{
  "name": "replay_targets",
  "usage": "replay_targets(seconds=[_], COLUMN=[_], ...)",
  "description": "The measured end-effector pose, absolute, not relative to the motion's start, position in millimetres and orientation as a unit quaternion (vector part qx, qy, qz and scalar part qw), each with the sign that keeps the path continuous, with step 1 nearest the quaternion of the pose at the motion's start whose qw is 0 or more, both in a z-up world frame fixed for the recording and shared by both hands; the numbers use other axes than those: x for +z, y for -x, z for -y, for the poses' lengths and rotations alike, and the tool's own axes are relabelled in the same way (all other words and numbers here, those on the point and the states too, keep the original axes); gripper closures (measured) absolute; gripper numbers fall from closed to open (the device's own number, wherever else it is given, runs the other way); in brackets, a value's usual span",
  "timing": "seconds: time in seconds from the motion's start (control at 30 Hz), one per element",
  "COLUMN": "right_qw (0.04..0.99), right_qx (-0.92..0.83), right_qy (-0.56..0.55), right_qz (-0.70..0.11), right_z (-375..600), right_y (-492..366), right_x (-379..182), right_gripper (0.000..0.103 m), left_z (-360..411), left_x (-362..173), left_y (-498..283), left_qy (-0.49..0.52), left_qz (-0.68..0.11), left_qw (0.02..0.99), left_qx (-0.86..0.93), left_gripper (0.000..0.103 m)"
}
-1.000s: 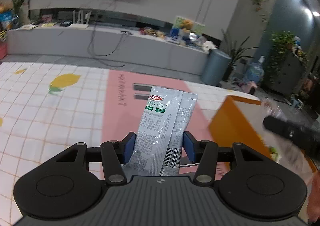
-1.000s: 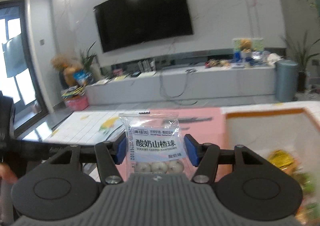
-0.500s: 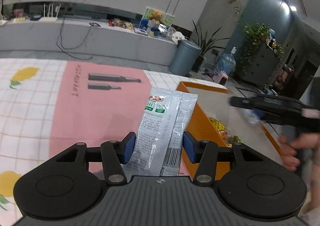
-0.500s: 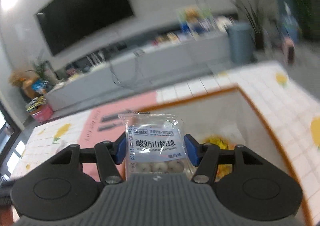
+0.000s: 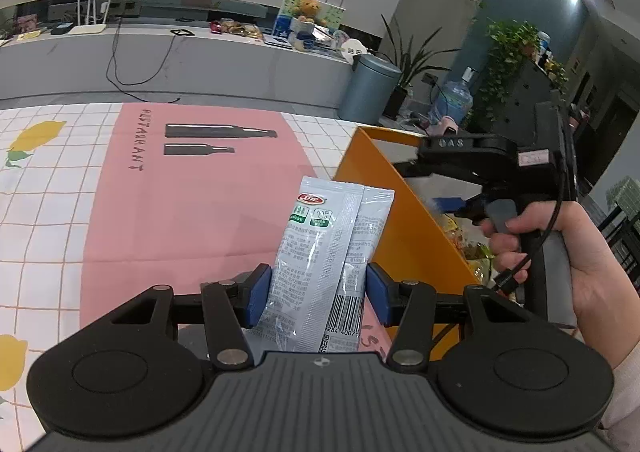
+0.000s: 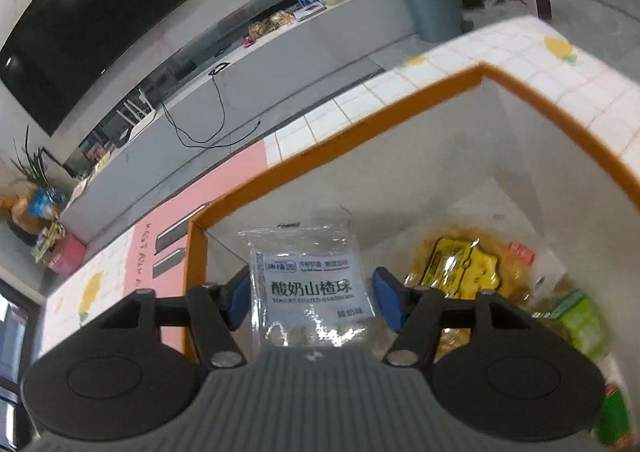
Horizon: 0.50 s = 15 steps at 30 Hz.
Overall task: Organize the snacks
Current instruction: 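Open the right tool to drop the yogurt bag into the box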
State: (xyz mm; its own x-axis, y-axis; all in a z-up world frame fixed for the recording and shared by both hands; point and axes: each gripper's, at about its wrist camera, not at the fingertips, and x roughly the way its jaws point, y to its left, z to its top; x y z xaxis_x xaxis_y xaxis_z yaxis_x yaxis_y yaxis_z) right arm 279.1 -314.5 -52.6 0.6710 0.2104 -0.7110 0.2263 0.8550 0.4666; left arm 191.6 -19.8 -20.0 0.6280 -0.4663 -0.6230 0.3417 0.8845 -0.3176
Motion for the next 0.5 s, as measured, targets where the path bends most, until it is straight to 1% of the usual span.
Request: replay_targets(seconds=[0.03,0.17,0.33,0.5], right_qw=[0.872,0.889,0.897,0.923], right_qx=[-0.002,0.002,0.029,0.039], right_qy=[-0.272,-0.281,-0.311,-0.245], right_qz=[-0.406,-0.362,-0.312,-0.294], right_z=[315,329,357,368], right_y=[-276,-241,-180,-127], right_x=[-50,-22,12,26], right_gripper=[0.013,0.014,0.012,0.012], left_z=[21,23,28,35], left_x=[-19,-10,6,19], left_y=[-190,-180,-164,-148], left_qy=[0.083,0.081,0.075,0.091], left_qz=[-0.367,-0.354,-0.337,-0.328], left_qw=[0.899,0.901,0.905,0.905], left_qx=[-0.227,-0.237,-0.248,-0.254], left_gripper=[0.045,0.045,0.045,0.045])
